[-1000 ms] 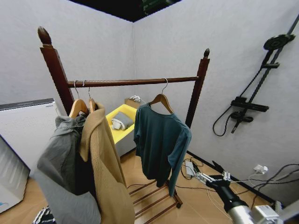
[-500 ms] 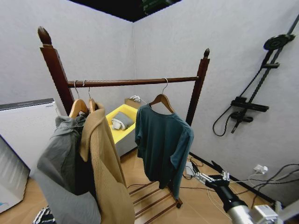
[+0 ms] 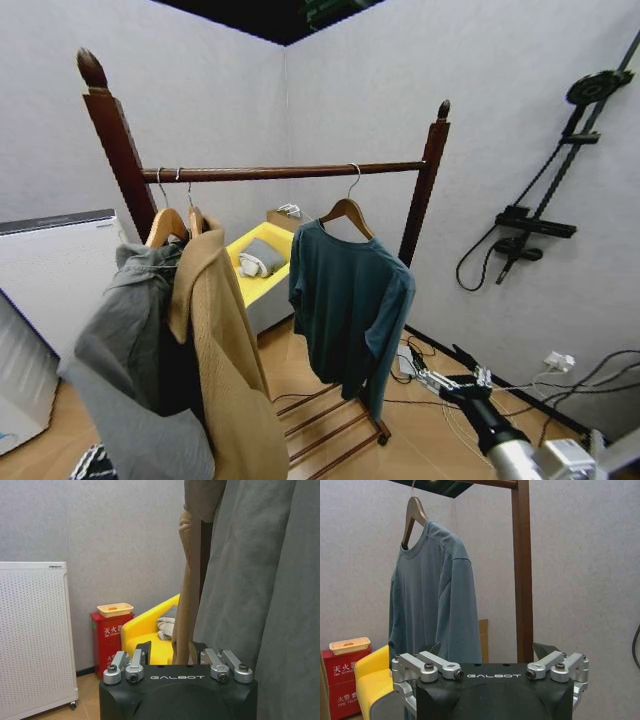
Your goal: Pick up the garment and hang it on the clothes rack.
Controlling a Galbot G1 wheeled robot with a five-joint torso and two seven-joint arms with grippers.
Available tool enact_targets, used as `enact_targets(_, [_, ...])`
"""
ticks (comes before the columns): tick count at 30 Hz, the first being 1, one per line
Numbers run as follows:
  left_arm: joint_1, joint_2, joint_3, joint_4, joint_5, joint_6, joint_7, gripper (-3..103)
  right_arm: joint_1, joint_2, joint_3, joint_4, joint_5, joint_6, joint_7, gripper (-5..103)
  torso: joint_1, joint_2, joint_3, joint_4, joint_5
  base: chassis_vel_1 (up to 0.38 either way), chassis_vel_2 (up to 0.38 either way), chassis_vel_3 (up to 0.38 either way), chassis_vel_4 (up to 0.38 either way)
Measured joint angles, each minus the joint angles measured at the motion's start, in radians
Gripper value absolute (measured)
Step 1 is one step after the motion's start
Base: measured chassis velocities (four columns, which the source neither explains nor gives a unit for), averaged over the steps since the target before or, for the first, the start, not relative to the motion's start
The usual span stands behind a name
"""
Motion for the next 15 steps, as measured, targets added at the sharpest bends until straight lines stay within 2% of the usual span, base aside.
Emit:
enact_targets(9, [0.0, 0.0, 0.0, 0.0, 0.0, 0.0, 0.0, 46, 0.0, 0.0, 0.0, 0.0, 0.0, 0.001, 0.0, 100, -0.004, -0.009, -0.005, 0.0, 0.0, 0.016, -0.01, -0.008, 0.008])
enact_targets(15, [0.0, 0.0, 0.0, 0.0, 0.0, 0.0, 0.0, 46, 0.0, 0.0, 0.0, 0.0, 0.0, 0.001, 0.0, 100, -0.004, -0.009, -0.005, 0.0, 0.0001, 0.127, -0.12, -0.132, 0.114])
